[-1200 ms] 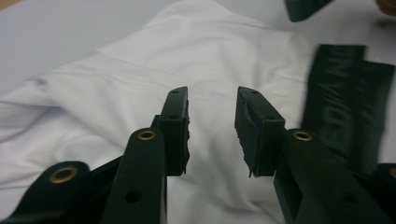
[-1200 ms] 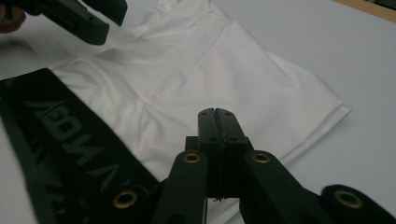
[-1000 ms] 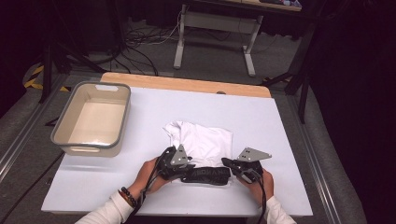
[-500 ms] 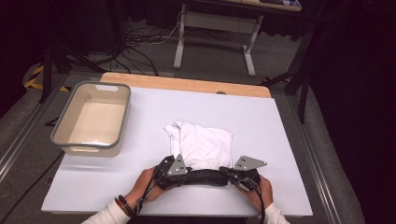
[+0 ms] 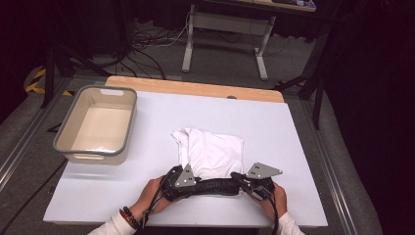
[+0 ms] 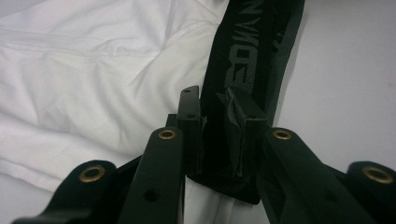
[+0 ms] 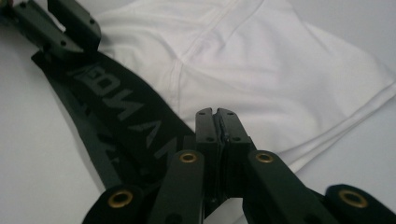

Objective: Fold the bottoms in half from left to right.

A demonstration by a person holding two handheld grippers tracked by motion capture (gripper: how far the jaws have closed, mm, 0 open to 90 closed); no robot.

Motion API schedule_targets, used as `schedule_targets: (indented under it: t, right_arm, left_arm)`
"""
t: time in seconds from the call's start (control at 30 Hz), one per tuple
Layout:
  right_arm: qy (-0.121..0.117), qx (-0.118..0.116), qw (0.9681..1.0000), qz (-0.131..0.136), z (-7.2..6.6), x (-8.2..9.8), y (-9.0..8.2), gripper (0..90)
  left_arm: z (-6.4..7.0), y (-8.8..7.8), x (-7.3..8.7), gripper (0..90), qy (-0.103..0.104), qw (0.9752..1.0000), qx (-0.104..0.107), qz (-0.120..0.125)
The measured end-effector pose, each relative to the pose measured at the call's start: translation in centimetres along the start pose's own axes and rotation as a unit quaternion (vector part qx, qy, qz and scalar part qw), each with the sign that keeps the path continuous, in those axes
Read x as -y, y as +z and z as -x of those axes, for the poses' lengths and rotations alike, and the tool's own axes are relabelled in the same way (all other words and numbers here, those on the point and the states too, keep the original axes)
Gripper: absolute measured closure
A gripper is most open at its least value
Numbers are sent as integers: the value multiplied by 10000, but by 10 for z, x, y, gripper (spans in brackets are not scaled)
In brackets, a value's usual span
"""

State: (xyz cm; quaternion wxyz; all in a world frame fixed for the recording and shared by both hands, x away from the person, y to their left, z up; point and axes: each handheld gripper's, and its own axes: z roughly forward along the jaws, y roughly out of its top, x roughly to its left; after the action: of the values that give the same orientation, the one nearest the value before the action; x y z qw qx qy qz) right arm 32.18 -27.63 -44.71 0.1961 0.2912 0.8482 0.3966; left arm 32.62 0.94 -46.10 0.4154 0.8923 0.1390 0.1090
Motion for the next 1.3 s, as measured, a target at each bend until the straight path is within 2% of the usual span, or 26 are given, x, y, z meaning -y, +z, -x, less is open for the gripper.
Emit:
schedule_targets:
  t: [0.07,0.1,0.17,0.3,0.37,0.4,0.5,0.67,0.87,0.93,1.0,1.03,1.13,1.2,1.27,1.3]
  right_arm:
    - [-28,26,10000,66,1,-3,0,882]
    - [-123,51,9999,16,1,-5,4,881]
    - [-129,33,9999,-17,1,-6,7,878]
    - [-65,-17,9997,-234,8,-8,20,874]
    - [-80,62,9993,-372,13,-11,27,878]
    - [-76,130,9993,-337,19,-16,30,895]
    - [-70,130,9997,-212,24,-21,33,896]
    - [-110,349,9991,-232,44,-33,51,888]
    - [296,686,9962,-441,79,-42,78,890]
    - [458,786,9948,-454,88,-43,80,892]
    - [618,1002,9918,-504,96,-44,81,892]
    - [681,1012,9913,-486,99,-44,80,891]
    - [857,967,9909,-363,102,-42,76,891]
    - [847,980,9909,-371,102,-42,74,886]
    - [881,996,9907,-298,100,-43,71,885]
    - [897,959,9910,-260,99,-44,69,873]
  left_arm:
    - [0,0,0,766,11,10000,8,-9]
    - [-1,0,0,768,31,10000,17,3]
    - [0,0,0,768,36,10000,34,-30]
    - [0,0,0,769,94,9999,37,-17]
    - [-1,0,1,769,56,10000,65,-12]
    - [0,0,0,770,63,10000,71,-16]
    - [1,0,1,770,58,10000,59,-32]
    - [2,0,0,770,91,9999,64,-21]
    - [7,1,-2,773,152,9998,156,-22]
    - [8,0,-3,774,103,9997,216,-73]
    - [7,-4,-7,776,10,9994,359,8]
    - [5,-7,-10,777,-2,9993,361,49]
    - [-7,-17,-21,782,-4,9992,238,322]
    - [-21,-21,-29,782,-62,9988,121,463]
    - [-39,-20,-38,794,120,9981,-410,452]
    - [-49,-17,-41,808,46,9976,-504,472]
